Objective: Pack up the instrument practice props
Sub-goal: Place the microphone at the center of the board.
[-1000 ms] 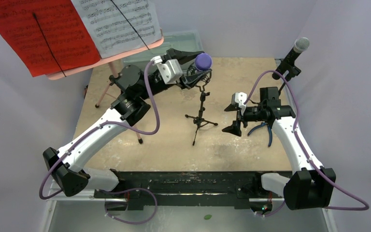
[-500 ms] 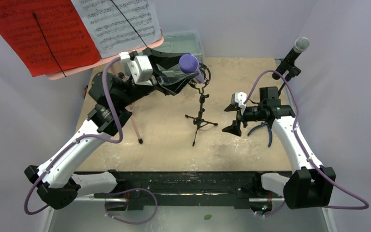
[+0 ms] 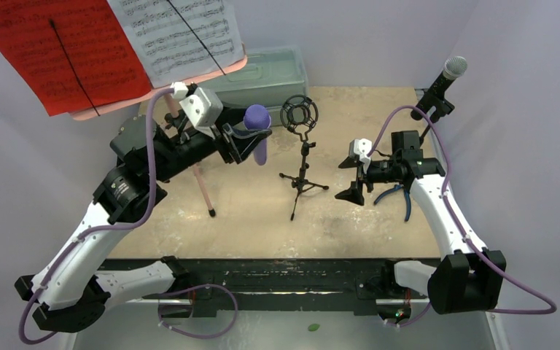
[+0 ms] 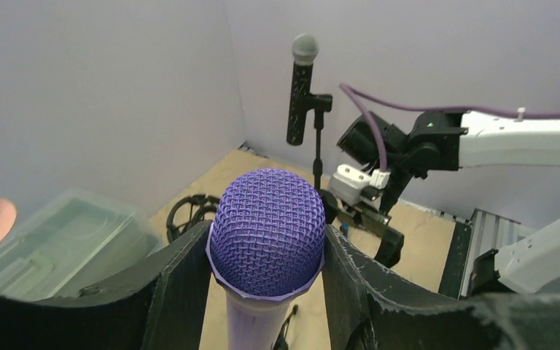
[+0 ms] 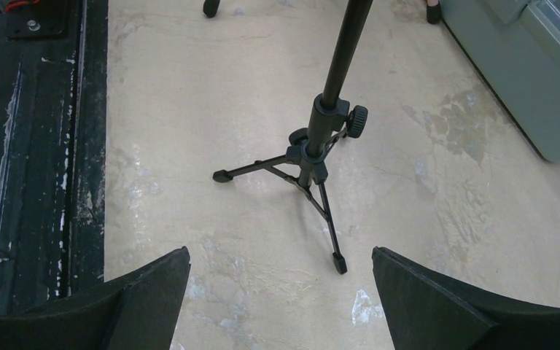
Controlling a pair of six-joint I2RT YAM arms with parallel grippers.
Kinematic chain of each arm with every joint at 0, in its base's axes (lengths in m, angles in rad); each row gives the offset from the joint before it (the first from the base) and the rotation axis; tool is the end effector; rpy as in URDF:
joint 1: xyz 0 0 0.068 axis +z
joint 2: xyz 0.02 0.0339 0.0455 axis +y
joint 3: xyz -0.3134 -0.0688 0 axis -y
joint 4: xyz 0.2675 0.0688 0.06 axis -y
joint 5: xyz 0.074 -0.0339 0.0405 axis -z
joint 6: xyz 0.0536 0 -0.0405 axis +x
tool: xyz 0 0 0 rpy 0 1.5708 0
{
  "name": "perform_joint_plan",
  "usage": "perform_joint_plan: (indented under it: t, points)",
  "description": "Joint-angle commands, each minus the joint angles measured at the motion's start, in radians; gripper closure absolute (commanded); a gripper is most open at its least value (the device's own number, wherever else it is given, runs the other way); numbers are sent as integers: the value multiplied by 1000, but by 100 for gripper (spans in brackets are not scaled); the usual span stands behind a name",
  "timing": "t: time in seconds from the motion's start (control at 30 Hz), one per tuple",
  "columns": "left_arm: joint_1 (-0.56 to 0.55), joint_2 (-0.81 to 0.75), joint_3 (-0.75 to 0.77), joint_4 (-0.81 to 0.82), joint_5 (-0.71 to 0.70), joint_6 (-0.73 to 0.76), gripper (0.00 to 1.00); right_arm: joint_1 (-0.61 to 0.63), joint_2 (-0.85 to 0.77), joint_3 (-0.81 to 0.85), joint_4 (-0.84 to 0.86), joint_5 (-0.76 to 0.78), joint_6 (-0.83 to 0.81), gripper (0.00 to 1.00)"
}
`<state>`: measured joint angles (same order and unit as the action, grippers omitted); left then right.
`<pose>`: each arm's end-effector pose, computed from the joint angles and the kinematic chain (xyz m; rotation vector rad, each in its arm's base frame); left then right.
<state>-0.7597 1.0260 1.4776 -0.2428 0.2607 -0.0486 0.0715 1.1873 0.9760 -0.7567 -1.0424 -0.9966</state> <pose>0.1320 -0.1444 0.5783 0.7014 1.2367 -0.8503 0.2302 0.0629 0.3235 -1.3614 1.5817 0.7706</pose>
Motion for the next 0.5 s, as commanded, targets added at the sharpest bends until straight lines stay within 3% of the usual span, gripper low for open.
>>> perform_joint_plan:
  t: [0.0,0.27,0.47]
  points:
    - [0,-34,26,-188,-132,17,100,-2,3,32,-4,-10,-5,1]
    - [0,-56,-115,-286,-407,25,100,-2,13,29,5,-5,4,1]
    - [3,-11,-256,-232,-529,11,100,-2,16,26,10,1,7,1]
